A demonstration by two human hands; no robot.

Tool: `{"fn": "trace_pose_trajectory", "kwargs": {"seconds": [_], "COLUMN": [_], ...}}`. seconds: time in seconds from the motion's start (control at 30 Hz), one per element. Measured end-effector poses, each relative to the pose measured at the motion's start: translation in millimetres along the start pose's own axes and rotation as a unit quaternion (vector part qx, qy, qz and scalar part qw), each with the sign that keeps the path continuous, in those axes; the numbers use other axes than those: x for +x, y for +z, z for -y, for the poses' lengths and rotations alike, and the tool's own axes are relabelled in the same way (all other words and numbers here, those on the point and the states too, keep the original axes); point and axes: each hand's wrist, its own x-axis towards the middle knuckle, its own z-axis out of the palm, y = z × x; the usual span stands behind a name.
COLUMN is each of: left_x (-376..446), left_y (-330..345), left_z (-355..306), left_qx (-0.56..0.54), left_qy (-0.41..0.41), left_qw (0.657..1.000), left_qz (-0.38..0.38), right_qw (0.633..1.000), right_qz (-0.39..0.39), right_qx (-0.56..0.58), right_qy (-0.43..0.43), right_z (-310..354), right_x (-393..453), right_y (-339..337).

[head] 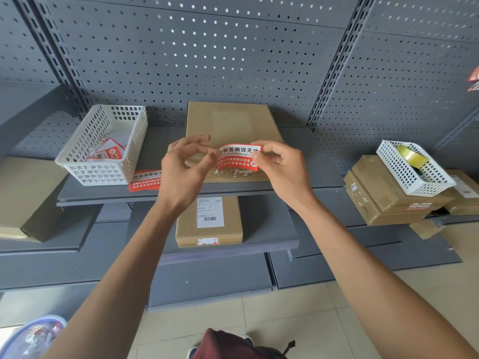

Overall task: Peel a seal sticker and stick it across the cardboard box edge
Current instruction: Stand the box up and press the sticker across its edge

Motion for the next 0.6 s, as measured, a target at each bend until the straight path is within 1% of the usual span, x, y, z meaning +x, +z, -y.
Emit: {"fn": "trace_pose_trajectory", "kwargs": {"seconds": [0.17, 0.3, 0.47, 0.53, 0.6], "left_x": [-2, -5, -10, -12, -16], "left_y": [4, 7, 12, 14, 16], "left_z": [3, 6, 12, 12, 12], "left_qx": [0.032, 0.049, 0.038, 0.053, 0.069], "left_qy": [0.012, 0.016, -0.016, -0.021, -0.03], "left_qw": [0.999, 0.998, 0.998, 0.997, 0.996], "left_qz": [-0.005, -0.025, -0.042, -0.047, -0.05], "right_qw": [1.0, 1.0, 0.999, 0.998, 0.998], "right_qz": [0.0, 0.001, 0.002, -0.003, -0.017], "right_qx": [0.0, 0.021, 0.036, 0.052, 0.036], "right_qy": [0.003, 0.017, 0.022, 0.037, 0.042], "right_z": [0, -1, -7, -8, -9], "right_x": [-4, -10, -18, -22, -26], "right_y": [-3, -3, -1, -1, 0]}}
